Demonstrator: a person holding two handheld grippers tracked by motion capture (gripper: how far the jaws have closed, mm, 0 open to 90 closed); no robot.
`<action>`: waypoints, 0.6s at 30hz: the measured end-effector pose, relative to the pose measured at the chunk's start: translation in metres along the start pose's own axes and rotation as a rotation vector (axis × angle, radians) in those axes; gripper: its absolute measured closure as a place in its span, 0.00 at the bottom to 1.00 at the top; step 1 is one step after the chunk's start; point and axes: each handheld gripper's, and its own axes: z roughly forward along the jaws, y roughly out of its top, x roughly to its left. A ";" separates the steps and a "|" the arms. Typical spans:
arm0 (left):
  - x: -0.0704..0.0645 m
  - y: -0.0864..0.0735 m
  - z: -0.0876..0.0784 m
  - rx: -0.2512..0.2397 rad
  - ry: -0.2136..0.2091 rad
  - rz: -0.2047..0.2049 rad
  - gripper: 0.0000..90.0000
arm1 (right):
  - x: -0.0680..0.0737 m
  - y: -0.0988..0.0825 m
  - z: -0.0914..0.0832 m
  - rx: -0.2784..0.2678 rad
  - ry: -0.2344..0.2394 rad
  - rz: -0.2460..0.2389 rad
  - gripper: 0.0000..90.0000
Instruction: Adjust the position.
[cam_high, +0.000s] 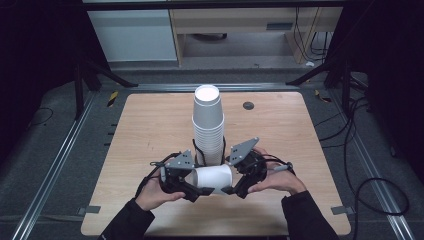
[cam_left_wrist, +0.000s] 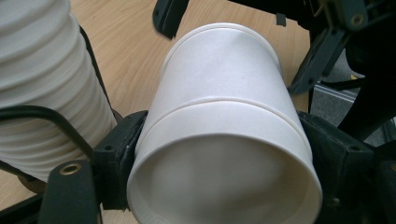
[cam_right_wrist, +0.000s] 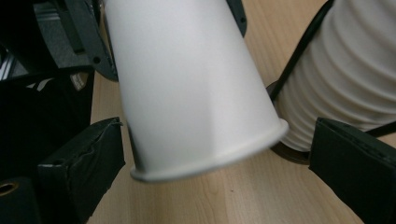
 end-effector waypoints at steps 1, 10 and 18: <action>0.001 0.000 -0.001 -0.007 0.002 -0.002 0.24 | 0.000 -0.001 -0.003 -0.013 -0.011 0.006 0.04; 0.009 -0.002 -0.015 -0.092 -0.015 -0.031 0.24 | -0.002 -0.027 -0.032 -0.149 -0.019 0.106 0.02; 0.006 0.002 -0.017 -0.132 -0.057 -0.009 0.24 | 0.003 -0.036 -0.031 -0.206 0.052 0.139 0.01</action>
